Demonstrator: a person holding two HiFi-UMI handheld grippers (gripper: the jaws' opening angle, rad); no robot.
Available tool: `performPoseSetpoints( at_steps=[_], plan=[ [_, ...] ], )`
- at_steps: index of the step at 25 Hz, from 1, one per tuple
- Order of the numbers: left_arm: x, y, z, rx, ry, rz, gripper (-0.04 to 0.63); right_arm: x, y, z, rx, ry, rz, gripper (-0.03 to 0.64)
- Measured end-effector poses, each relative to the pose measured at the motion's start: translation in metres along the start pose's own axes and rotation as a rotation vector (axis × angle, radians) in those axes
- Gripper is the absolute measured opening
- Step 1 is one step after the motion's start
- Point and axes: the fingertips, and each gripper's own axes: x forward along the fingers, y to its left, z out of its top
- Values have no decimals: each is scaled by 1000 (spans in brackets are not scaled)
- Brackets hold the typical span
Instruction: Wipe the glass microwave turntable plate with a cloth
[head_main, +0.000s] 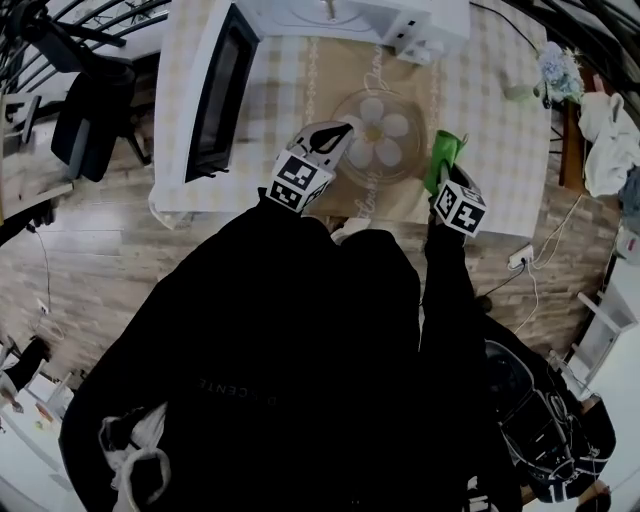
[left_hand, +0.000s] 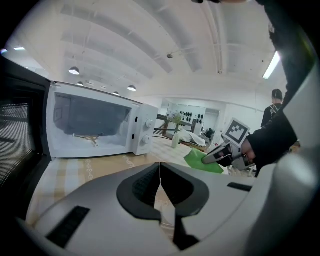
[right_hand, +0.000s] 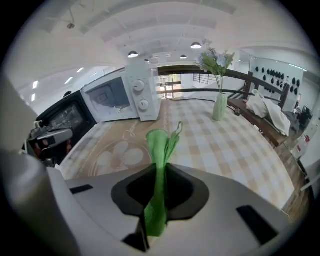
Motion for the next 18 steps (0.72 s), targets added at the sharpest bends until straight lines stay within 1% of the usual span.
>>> performPoseSetpoints(
  at_steps=[8, 18],
  plan=[
    [-18, 0, -8, -31, -13, 96, 21, -15, 64, 16, -57, -38, 191, 52],
    [-62, -10, -35, -73, 11, 211, 21, -10, 171, -16, -114, 4, 406, 52]
  ],
)
